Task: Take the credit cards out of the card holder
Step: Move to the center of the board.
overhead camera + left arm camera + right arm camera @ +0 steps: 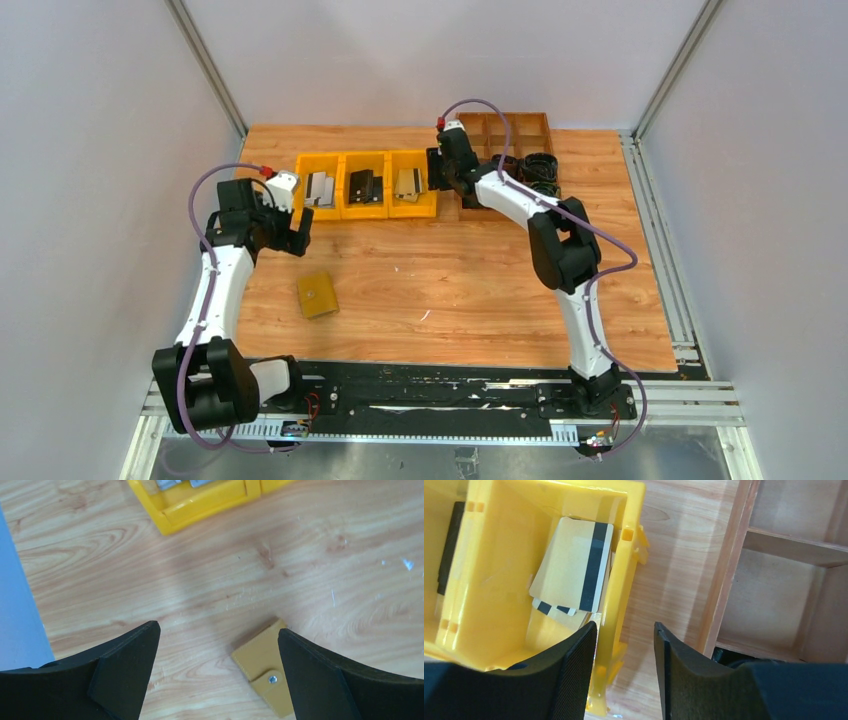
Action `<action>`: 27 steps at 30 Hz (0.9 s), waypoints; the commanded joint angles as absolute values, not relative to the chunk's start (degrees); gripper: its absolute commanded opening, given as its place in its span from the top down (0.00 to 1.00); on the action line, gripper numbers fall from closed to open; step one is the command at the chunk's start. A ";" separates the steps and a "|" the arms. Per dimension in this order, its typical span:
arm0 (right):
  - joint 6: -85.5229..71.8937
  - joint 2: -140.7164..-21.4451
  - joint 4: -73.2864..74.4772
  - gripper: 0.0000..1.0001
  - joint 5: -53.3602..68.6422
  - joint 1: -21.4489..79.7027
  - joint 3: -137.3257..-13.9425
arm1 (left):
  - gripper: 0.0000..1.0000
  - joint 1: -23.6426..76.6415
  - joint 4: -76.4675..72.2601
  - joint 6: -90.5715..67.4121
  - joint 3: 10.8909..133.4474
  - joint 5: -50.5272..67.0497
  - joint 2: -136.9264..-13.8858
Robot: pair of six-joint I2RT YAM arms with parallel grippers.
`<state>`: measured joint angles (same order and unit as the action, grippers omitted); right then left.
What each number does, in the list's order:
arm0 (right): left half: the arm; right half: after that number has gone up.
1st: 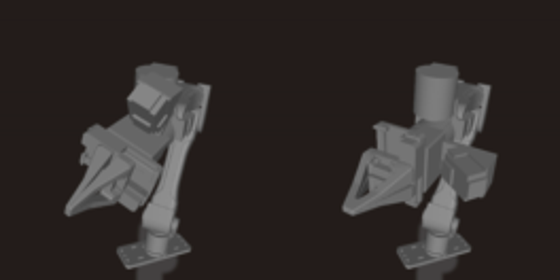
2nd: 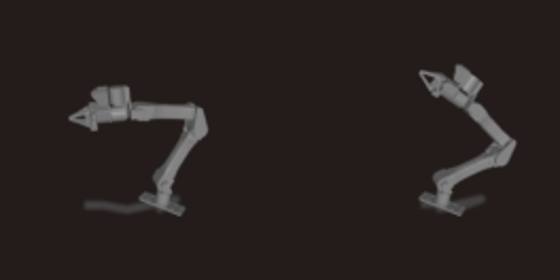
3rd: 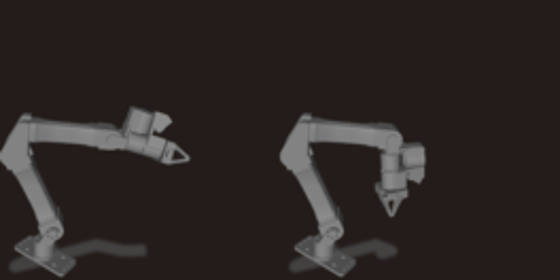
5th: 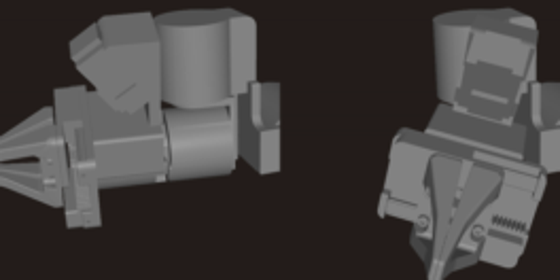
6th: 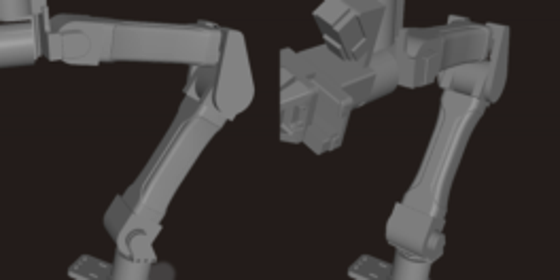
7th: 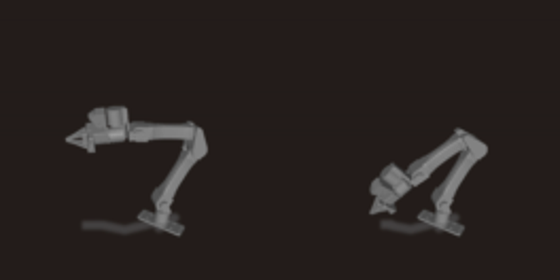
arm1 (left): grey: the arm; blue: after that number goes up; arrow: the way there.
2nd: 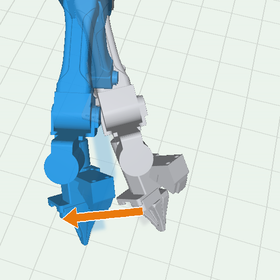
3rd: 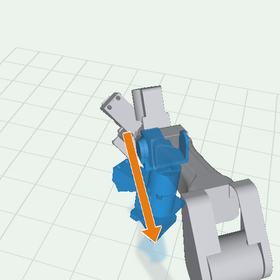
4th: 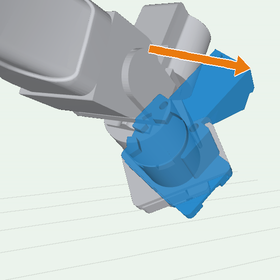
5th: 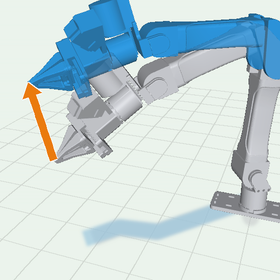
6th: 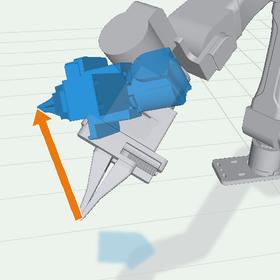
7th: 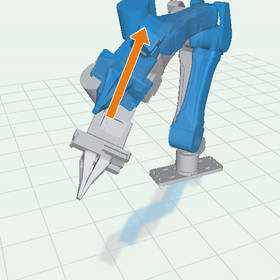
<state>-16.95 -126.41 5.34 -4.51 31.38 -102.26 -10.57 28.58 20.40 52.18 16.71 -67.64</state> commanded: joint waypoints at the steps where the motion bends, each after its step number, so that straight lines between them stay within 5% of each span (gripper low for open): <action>1: -19.49 -129.46 7.99 0.53 -5.89 32.11 -106.20 | 0.00 -11.07 35.81 29.50 52.53 19.92 -66.67; 13: -26.16 -122.21 6.97 0.99 -18.52 37.85 -94.73 | 0.00 -11.16 43.44 44.80 51.00 11.42 -65.49; 27: -28.28 -107.79 2.91 1.00 -24.18 42.38 -73.20 | 0.00 -11.30 49.81 54.36 47.39 18.66 -60.11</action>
<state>-27.73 -111.35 2.52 -22.22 41.87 -77.82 -10.79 47.05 50.04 48.10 15.94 -61.12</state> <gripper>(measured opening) 0.146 0.997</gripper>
